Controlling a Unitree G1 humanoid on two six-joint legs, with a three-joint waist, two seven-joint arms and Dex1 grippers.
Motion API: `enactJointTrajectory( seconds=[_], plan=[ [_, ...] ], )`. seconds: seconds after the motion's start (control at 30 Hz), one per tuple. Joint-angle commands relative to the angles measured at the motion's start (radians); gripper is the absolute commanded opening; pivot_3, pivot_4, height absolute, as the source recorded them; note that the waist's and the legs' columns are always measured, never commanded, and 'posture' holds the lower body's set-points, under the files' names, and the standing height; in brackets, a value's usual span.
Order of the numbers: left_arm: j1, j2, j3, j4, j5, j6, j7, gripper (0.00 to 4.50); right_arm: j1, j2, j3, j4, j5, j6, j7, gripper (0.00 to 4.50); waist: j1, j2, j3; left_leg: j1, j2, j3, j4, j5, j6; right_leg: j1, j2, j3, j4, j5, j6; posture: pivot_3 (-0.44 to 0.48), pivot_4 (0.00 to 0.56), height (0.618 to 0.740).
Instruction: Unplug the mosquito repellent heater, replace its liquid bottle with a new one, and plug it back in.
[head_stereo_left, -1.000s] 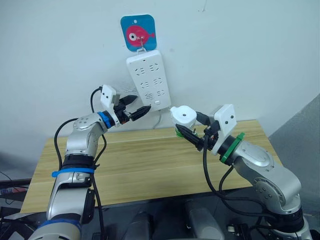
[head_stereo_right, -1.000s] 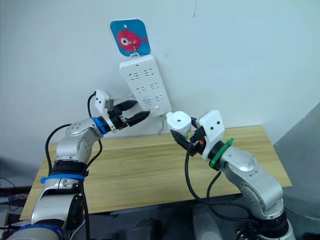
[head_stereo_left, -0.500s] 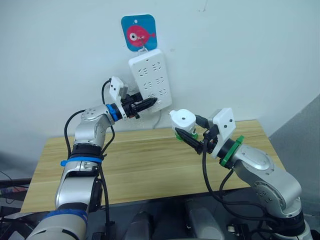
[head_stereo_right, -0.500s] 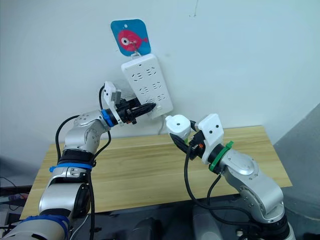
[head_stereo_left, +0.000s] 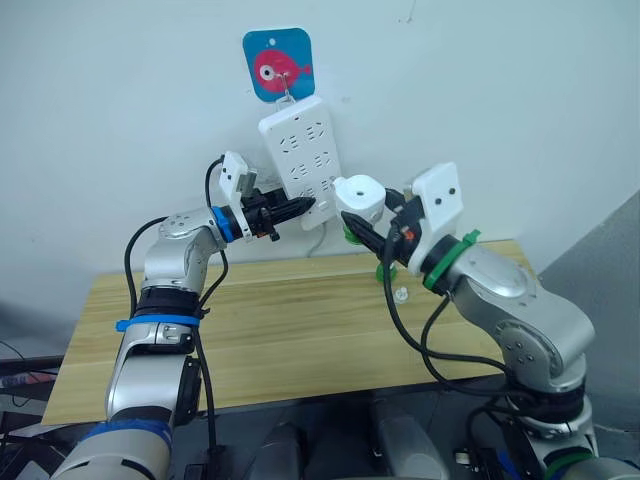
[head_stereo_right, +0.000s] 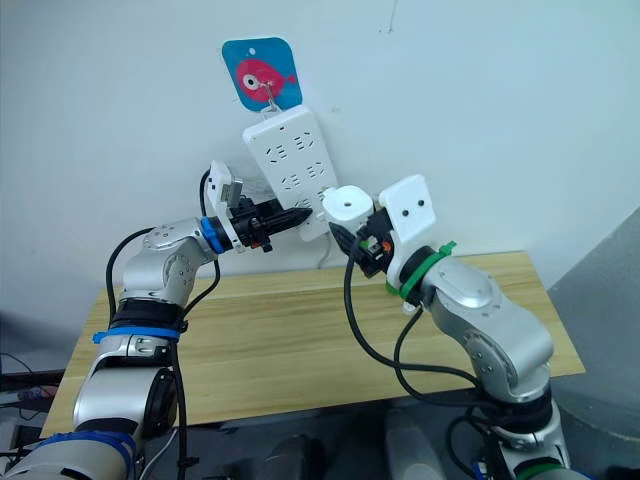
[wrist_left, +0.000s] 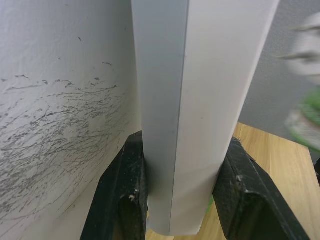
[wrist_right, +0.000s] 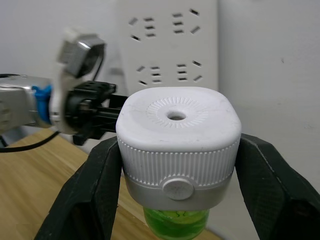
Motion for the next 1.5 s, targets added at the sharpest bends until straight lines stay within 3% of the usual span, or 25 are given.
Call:
enactJointTrajectory(
  seconds=[0.03,0.47,1.07,1.5],
  plan=[
    [0.002,0.004,-0.011,-0.044,0.002,0.006,-0.011,1.32,-0.074,0.022,-0.01,-0.002,-0.003,0.063,-0.027,2.92,0.0,0.0,0.0,-0.001,0.0,0.0,0.0,0.0,0.0,-0.002,0.0,0.0,0.0,0.0,0.0,-0.199,0.164,0.74],
    [0.009,0.0,-0.015,-0.042,0.008,-0.011,-0.015,1.32,-0.13,0.083,0.01,0.042,-0.039,0.134,-0.06,2.92,-0.001,0.0,0.0,-0.003,-0.001,0.0,0.0,0.0,0.0,-0.003,-0.002,0.0,0.001,0.0,0.0,-0.198,0.162,0.74],
    [0.021,-0.005,-0.021,-0.045,0.006,-0.016,-0.026,1.32,-0.124,0.129,0.059,0.101,-0.15,0.041,-0.08,2.92,-0.006,0.0,0.0,-0.003,-0.001,0.001,0.0,0.0,0.0,-0.004,-0.002,0.0,0.002,0.0,0.0,-0.201,0.159,0.74],
    [0.04,-0.016,-0.028,-0.071,-0.007,0.006,-0.046,1.32,-0.141,0.204,0.123,0.29,-0.243,-0.116,-0.075,2.92,-0.022,-0.001,-0.004,0.0,0.0,0.001,0.0,0.0,0.0,-0.003,-0.002,0.0,0.003,0.0,0.0,-0.202,0.159,0.74]
  ],
)
